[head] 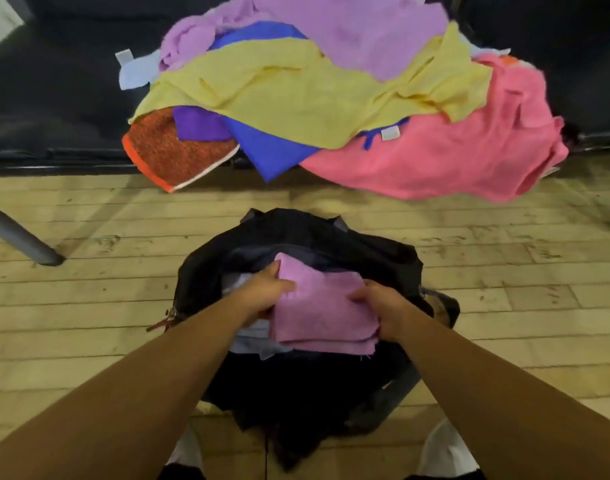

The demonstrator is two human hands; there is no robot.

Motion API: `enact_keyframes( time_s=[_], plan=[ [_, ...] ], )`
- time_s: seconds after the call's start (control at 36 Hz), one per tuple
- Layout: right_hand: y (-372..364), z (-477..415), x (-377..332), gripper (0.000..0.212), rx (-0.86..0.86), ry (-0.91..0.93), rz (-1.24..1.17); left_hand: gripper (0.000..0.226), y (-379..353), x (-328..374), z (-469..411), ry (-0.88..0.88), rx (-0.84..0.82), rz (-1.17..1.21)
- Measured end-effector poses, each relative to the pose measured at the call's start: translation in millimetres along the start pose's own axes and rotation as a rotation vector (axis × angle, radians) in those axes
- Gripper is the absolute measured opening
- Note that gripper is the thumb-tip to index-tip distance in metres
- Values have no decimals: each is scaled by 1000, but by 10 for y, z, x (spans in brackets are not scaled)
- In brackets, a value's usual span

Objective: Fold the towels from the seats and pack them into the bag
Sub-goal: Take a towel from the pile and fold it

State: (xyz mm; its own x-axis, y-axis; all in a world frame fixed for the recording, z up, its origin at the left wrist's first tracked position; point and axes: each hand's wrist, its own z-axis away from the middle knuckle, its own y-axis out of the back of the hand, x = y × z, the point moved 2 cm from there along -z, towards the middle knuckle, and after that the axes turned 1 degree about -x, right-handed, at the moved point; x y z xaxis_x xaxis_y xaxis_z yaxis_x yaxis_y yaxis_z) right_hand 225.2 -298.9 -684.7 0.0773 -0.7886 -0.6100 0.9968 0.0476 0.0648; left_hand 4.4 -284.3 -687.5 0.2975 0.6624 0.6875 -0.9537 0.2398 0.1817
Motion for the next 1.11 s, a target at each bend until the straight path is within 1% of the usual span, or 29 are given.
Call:
enact_keyframes(
  time_s=[0.08, 0.14, 0.19, 0.25, 0.28, 0.33, 0.36, 0.44, 0.5, 0.58, 0.61, 0.67, 0.75, 0.78, 0.83, 0.92, 0.97, 1.03, 1.06, 1.11],
  plan=[
    [6, -327, 107, 9, 46, -6, 6, 72, -116, -138, -283, 0, 18, -16],
    [15, -566, 183, 12, 52, 32, 11, 72, -199, -260, -475, -9, -2, 5],
    [58, -700, 216, 23, 111, 103, -54, 74, -264, -363, -621, -38, -31, 36],
    [96, -853, 257, 32, 129, 114, -188, 69, -351, -493, -780, -74, -38, 144],
    [109, -926, 294, 38, 140, 100, -184, 73, -397, -555, -843, -94, -32, 190],
    [132, -1078, 442, 47, 176, 51, -79, 82, -476, -678, -950, -128, -7, 197],
    [135, -1105, 505, 46, 186, 26, -36, 80, -516, -722, -971, -139, 0, 137],
    [112, -1208, 607, 33, 196, 16, 148, 68, -585, -865, -1077, -109, 52, -141],
    [90, -1266, 593, 31, 219, 57, 275, 54, -580, -947, -1149, -72, 127, -262],
    [93, -1306, 562, 38, 267, 124, 459, 27, -543, -1017, -1202, -40, 239, -309],
    [106, -1310, 571, 39, 274, 118, 501, 23, -528, -1043, -1205, -39, 255, -319],
    [122, -1306, 600, 40, 250, 90, 577, 32, -506, -1095, -1177, -57, 230, -325],
    [125, -1240, 575, 36, 209, 70, 662, 46, -479, -1103, -1084, -33, 123, -375],
    [120, -1186, 537, 34, 194, 70, 678, 46, -452, -1055, -1032, -14, 97, -410],
    [123, -1119, 456, 27, 152, 53, 741, 40, -390, -943, -982, 10, 48, -507],
    [142, -920, 209, 14, 97, 15, 824, 31, -202, -558, -846, -35, 14, -709],
    [162, -770, -12, 18, 58, -3, 833, 27, -42, -228, -716, -80, 1, -790],
    [164, -567, -315, 18, 16, 33, 861, 21, 134, 136, -549, -138, -19, -809],
    [155, -490, -470, 19, -12, 69, 871, 17, 206, 307, -478, -174, -39, -777],
    [125, -231, -836, 24, -45, 189, 894, 10, 344, 700, -244, -268, -72, -700]
  ],
)
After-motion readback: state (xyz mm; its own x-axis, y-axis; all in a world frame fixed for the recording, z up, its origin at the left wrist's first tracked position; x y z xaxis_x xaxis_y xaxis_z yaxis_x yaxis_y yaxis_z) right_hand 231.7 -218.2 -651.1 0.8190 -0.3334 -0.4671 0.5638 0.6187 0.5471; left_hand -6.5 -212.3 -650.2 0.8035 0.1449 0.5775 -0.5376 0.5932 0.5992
